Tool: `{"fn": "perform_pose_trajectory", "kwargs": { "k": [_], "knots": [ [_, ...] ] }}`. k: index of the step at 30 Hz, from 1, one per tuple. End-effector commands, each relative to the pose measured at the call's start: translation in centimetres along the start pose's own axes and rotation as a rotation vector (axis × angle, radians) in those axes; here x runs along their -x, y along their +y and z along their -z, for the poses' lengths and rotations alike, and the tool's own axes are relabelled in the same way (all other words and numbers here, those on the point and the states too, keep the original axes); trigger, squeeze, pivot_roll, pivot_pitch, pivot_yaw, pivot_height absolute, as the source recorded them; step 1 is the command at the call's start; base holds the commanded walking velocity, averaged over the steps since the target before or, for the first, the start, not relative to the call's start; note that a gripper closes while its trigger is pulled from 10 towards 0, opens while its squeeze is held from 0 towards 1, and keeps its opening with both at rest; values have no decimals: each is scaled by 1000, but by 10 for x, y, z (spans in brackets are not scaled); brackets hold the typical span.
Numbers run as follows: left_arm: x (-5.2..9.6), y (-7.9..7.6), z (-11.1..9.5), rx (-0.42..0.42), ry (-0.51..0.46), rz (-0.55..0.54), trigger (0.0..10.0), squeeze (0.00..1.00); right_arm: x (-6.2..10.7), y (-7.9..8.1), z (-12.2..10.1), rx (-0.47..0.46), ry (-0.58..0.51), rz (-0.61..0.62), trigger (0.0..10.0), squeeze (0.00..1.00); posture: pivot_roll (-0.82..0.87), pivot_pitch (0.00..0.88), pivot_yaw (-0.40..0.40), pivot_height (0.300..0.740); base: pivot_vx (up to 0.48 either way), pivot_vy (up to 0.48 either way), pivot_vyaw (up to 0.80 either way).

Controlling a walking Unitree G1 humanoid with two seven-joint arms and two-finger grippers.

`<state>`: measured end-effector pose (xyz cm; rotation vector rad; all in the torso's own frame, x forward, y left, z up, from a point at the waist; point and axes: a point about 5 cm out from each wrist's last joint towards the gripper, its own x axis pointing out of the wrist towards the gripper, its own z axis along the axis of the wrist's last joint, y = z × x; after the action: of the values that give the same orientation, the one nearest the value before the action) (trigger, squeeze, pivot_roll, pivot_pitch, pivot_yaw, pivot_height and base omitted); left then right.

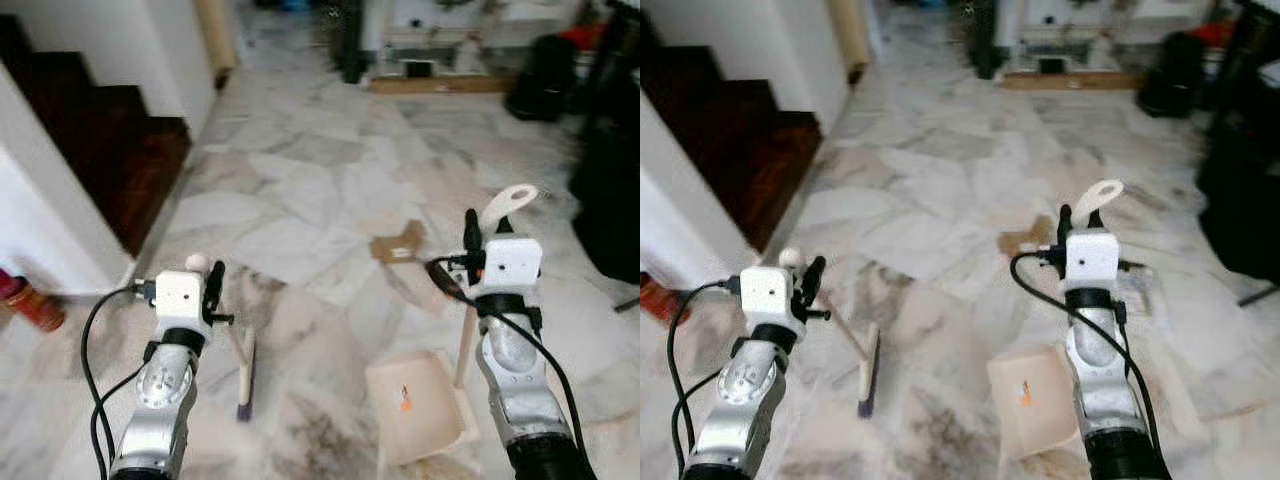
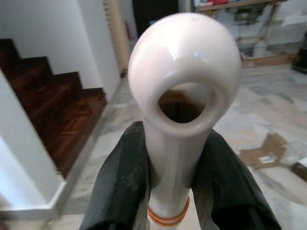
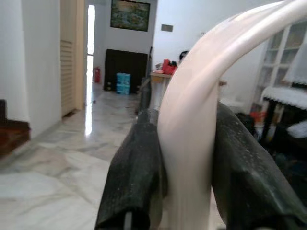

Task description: Sweep floor

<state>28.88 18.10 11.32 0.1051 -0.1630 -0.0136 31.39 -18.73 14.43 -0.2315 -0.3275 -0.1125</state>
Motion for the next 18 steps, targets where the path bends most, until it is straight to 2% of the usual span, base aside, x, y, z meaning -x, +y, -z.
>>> {"fn": "perform_pose_trajectory", "kwargs": {
  "k": [1,4,9,18],
  "knots": [
    [-3,2,-8,-11,-36,-7,10000,0,-5,-2,-12,4,-64,5,10000,0,-15,71,54,740,270,0,0],
    [-3,3,-8,-13,-36,-10,10000,0,-5,0,-13,12,-65,-2,10000,0,-15,71,54,740,284,0,0],
    [-3,3,-8,-13,-36,-12,10000,0,-4,0,-11,0,-55,-4,10000,0,-15,75,53,740,289,0,715],
    [-4,4,-8,-19,-37,-17,10000,0,-4,1,-12,15,-63,-17,10000,0,-17,73,53,740,298,0,48]
  ]
}}
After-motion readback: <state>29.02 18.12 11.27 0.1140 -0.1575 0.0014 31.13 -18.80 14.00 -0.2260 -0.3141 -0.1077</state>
